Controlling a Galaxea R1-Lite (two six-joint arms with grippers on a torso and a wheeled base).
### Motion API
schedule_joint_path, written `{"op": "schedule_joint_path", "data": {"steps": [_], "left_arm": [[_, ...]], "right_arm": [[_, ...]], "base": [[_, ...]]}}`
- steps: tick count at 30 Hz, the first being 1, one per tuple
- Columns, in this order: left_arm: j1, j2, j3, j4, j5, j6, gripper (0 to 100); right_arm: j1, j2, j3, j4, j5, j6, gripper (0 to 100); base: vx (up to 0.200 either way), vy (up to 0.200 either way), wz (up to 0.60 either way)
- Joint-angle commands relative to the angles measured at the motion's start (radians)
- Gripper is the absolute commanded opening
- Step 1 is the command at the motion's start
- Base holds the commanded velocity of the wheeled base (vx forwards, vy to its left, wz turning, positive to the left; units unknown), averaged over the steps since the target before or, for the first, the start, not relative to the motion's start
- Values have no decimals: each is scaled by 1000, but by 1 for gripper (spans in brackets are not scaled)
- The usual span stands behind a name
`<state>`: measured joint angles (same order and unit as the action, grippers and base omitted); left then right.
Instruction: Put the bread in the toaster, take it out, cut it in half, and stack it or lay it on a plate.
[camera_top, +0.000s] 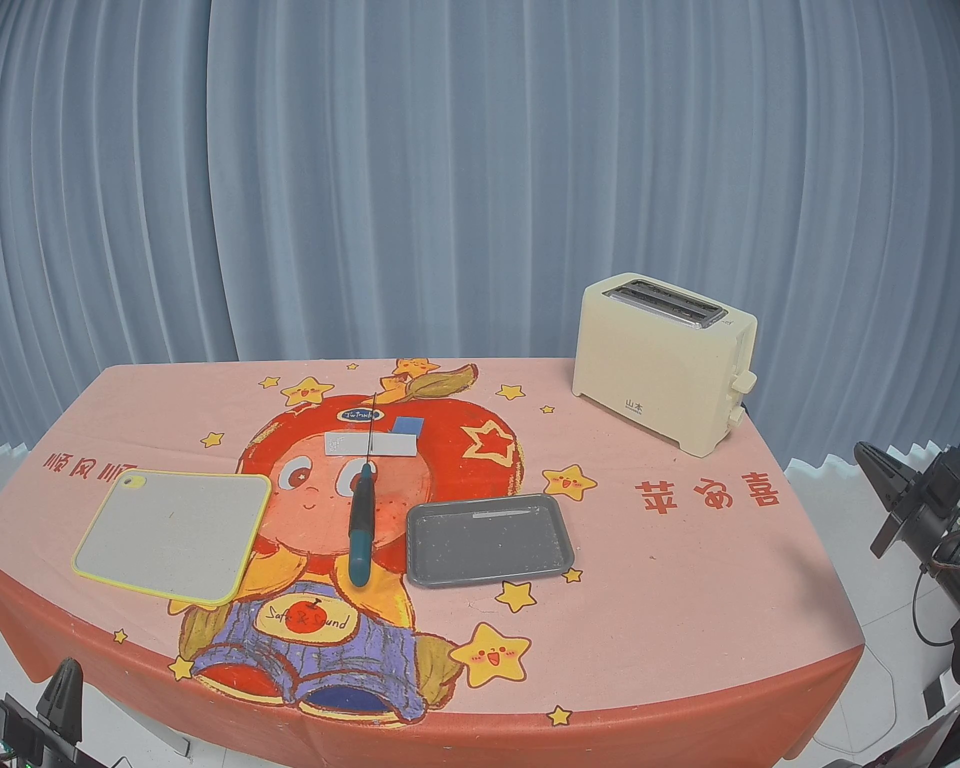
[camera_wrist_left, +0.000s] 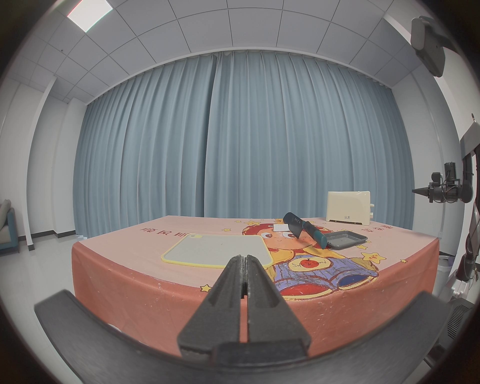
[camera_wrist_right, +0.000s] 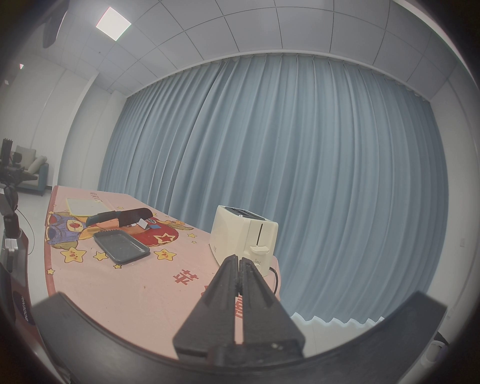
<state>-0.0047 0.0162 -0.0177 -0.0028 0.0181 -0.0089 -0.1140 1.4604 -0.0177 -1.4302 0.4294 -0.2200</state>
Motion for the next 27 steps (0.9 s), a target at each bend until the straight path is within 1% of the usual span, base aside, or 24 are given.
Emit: {"op": "schedule_joint_path", "data": {"steps": [1, 5, 19, 23, 27], "left_arm": [[0, -1, 18, 0, 0, 0, 0], [0, -1, 18, 0, 0, 0, 0], [0, -1, 18, 0, 0, 0, 0], [0, -1, 18, 0, 0, 0, 0], [0, -1, 18, 0, 0, 0, 0]], "right_arm": [[1, 0, 18, -1, 0, -2, 0], [1, 1, 18, 1, 0, -12, 0], [2, 6, 18, 1, 0, -13, 0], [1, 11, 18, 1, 0, -36, 0], [2, 12, 18, 1, 0, -38, 0]], "base": [[0, 0, 0], [0, 0, 0], [0, 0, 0], [0, 0, 0], [0, 0, 0]]}}
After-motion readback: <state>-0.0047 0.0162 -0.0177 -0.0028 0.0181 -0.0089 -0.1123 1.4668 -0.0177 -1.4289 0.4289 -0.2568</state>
